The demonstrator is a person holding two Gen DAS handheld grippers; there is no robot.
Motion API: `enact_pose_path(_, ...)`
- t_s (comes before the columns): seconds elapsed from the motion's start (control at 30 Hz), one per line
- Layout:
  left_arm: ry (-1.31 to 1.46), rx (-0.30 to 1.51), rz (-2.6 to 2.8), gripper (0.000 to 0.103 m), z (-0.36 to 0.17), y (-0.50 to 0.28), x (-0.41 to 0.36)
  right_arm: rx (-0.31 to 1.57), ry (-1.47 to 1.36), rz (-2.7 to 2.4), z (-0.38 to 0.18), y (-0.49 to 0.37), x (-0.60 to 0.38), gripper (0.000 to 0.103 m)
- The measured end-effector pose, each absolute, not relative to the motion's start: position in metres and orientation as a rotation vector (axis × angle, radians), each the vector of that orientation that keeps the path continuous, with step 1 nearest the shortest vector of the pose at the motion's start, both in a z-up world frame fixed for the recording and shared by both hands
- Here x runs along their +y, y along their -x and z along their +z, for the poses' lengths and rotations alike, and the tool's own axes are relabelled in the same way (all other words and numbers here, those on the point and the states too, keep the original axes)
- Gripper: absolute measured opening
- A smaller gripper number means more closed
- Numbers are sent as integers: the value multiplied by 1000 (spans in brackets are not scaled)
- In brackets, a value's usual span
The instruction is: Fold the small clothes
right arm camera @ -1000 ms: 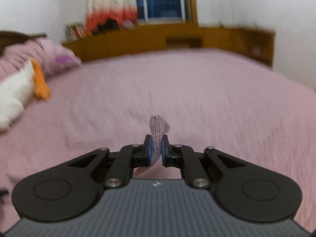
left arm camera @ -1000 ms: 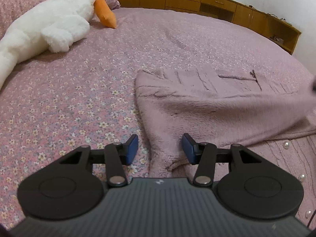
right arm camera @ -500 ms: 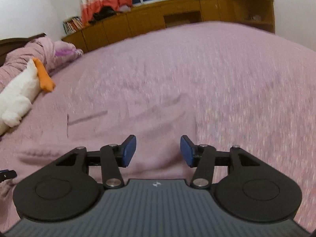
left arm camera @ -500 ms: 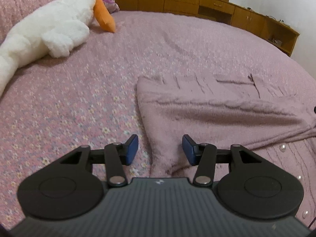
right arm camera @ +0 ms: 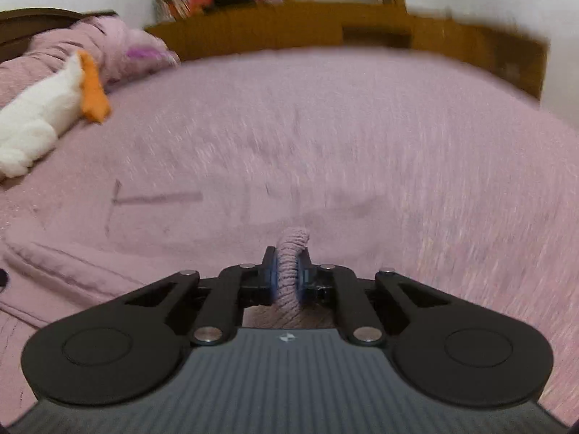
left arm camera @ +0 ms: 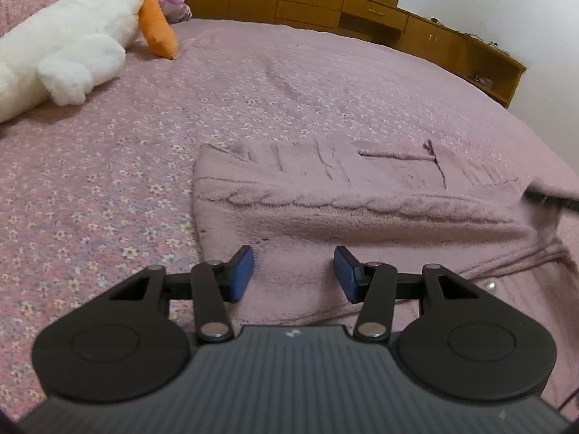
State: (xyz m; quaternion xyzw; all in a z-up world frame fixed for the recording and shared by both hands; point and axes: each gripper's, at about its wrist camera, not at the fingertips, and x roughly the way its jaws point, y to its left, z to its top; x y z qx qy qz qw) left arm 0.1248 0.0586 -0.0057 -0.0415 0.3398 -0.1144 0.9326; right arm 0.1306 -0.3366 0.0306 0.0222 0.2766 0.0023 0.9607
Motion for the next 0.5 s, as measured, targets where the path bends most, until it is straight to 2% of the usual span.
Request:
enact_pose_path(0.1,105,682,-251,51,-6,-122,62,372,-48,-27,64,-105,-337,11)
enact_pose_path(0.2,120,677,-263,51,-8,-122,65,306,-42,-52,78,-95,-338,11)
enact_pose_path(0.3,80,671,-262,52,-9,-121,60,425,-40,-89,62,-114,-340,11)
enact_pose_path(0.43,24,659,-265,57,-10,-118,53,670,-40,-151,13,-145,-345,13)
enact_pose_path(0.5,6,656,-266,59,-11,-117,50,640,-6,-155,2,-142,-344,23)
